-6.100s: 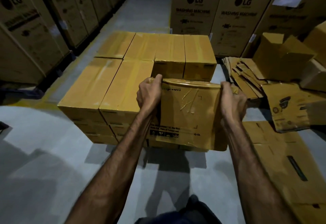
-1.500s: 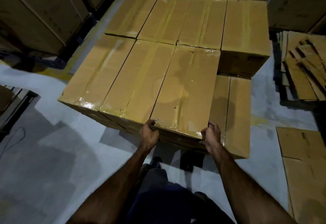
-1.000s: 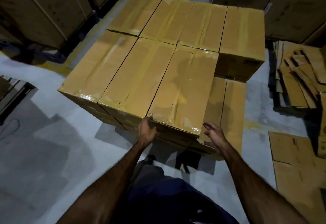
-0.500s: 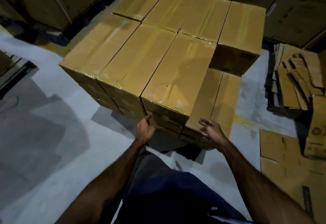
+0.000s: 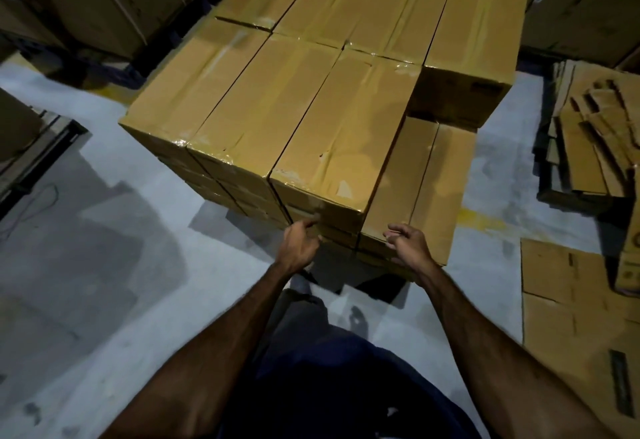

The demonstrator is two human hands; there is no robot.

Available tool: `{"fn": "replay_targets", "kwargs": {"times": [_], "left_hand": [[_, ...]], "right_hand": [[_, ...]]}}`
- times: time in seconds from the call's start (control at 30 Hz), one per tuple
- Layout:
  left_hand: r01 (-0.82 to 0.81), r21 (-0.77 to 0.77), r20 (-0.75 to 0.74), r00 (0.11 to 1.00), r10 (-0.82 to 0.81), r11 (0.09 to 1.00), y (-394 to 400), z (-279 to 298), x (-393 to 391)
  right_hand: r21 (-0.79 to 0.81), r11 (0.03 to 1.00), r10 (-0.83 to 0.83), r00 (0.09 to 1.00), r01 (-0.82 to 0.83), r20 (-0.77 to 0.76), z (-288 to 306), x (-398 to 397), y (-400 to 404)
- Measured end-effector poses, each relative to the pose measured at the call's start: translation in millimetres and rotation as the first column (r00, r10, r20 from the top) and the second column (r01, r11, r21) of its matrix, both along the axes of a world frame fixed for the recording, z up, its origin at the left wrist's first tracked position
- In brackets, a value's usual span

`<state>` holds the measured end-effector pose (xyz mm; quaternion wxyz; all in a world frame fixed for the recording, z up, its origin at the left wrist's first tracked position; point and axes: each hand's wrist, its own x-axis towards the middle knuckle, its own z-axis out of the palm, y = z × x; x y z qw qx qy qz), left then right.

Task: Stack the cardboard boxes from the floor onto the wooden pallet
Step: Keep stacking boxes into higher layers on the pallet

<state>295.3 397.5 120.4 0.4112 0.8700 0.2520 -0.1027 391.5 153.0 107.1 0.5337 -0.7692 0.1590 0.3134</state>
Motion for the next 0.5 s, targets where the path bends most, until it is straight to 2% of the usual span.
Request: {"fn": "replay_targets", "kwargs": {"times": [0.17,0.33,0.5], "left_hand": [[0.294,0.200,0.067,0.948,-0.312,0.935,4.0,13.3,64.4],[0.540,0.374,0.046,0.801,-0.597,0.754,1.3,30.8,173.1],[0.683,0.461,-0.109,0.677,-0.728,0.566,-5.3,25.4,283.3]], "right_hand": [[0.055,0.992,-0.114,0.993,0.113,0.005,0.5,43.4,11.8],[0.081,0.974,-0.211,0.978,0.210,-0.004,-0.3,107.6,27.8],[0.077,0.936,-0.344,0.939,0.343,0.002,-10.9,183.8,39.4]]}}
